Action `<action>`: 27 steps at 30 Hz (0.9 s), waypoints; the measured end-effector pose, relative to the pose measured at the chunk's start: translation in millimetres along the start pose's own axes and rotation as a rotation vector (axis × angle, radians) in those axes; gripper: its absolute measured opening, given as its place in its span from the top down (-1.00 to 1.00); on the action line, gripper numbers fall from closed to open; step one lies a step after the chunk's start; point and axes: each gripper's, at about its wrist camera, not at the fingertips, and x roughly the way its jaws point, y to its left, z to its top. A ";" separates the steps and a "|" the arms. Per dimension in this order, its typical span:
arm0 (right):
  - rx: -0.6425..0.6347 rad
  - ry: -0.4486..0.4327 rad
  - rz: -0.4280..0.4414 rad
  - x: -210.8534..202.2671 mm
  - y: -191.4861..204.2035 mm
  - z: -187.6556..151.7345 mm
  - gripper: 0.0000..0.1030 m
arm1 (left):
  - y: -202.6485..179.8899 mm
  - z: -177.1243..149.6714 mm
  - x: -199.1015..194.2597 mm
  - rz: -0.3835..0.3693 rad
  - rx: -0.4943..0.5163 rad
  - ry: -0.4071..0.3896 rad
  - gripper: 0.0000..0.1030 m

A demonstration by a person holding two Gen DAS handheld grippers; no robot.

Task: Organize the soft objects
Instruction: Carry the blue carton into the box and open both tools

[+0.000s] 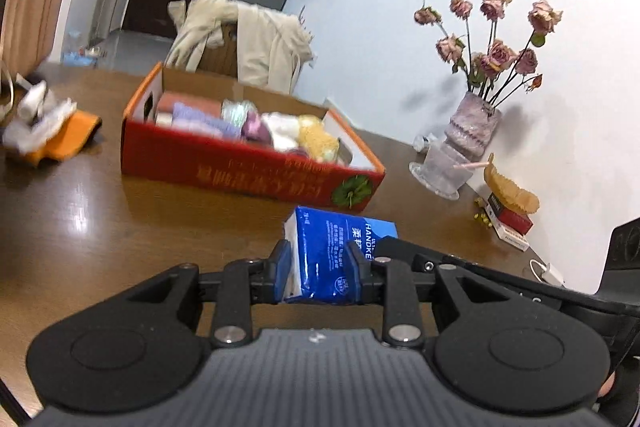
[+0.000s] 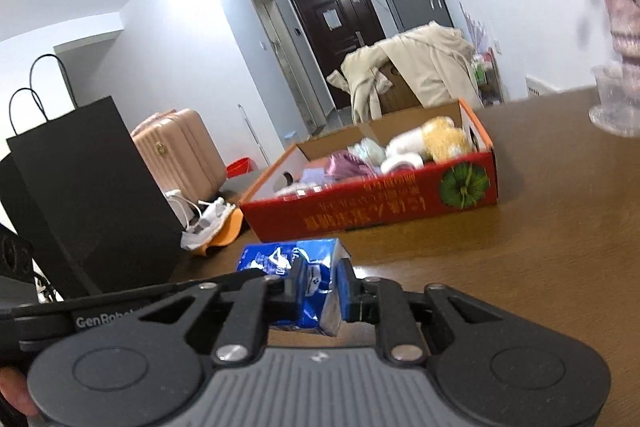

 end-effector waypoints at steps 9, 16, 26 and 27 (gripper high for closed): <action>-0.121 -0.115 0.054 53.6 0.4 134.3 0.70 | 6.7 121.1 47.4 -0.018 -0.026 -0.134 0.45; -0.129 -0.007 0.044 178.7 -33.2 175.3 0.69 | 59.4 163.8 150.8 0.064 -0.104 -0.071 0.45; -0.058 0.191 -0.050 268.5 -76.6 124.7 0.76 | 96.1 111.8 227.5 0.132 -0.107 0.178 0.51; -0.074 0.194 -0.058 268.4 -74.9 123.6 0.76 | 97.8 108.8 228.7 0.131 -0.114 0.182 0.51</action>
